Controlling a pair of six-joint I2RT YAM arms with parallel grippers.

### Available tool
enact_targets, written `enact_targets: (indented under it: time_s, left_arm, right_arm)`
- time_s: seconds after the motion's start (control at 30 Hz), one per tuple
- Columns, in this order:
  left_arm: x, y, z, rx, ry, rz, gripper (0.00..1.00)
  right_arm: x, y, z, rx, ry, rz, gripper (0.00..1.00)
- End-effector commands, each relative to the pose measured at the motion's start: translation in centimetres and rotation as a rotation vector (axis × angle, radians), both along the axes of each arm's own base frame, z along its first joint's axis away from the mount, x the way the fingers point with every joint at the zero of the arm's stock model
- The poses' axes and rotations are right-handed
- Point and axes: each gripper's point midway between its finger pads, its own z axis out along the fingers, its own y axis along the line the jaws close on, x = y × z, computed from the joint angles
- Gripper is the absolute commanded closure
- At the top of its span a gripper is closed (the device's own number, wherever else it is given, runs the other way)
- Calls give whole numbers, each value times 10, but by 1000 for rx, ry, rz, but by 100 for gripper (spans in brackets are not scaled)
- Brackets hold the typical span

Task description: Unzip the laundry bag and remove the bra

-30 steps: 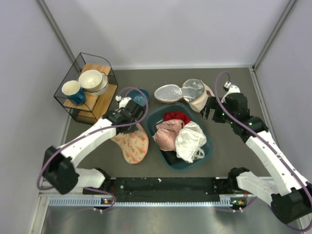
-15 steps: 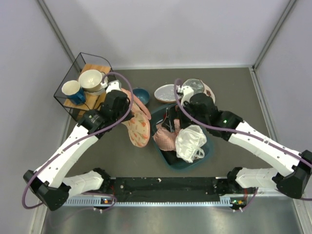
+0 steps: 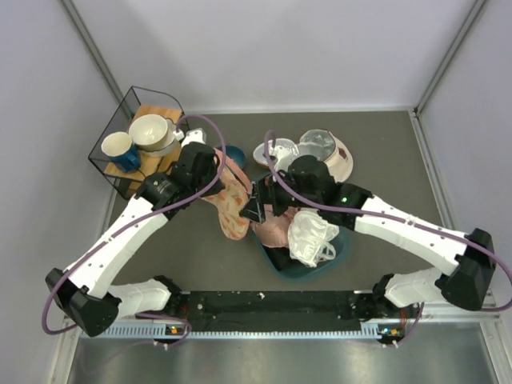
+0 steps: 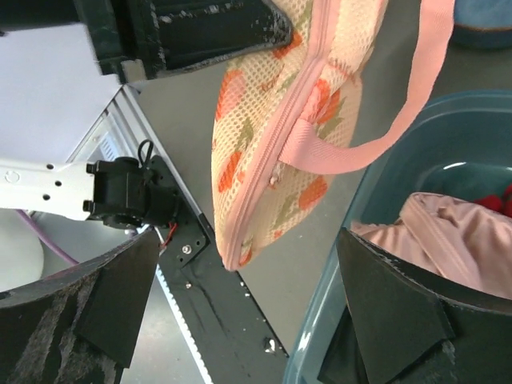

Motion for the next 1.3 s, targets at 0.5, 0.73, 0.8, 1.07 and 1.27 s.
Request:
enact_targets:
  time_s: [0.5, 0.73, 0.8, 1.07, 1.27]
  left_arm:
    - [22, -19, 45, -57, -102, -65, 75]
    - [0, 12, 57, -61, -120, -54, 5]
    - [-13, 20, 52, -97, -111, -42, 5]
    - [-66, 20, 16, -312, -31, -23, 1]
    - [-75, 15, -2, -433, -55, -12, 1]
  right_arm:
    - [26, 39, 13, 175, 146, -102, 100]
    - [50, 16, 29, 380, 254, -80, 100]
    - [52, 13, 31, 397, 257, -72, 100]
    - [58, 5, 34, 425, 268, -85, 100]
    - [58, 3, 34, 428, 271, -79, 100]
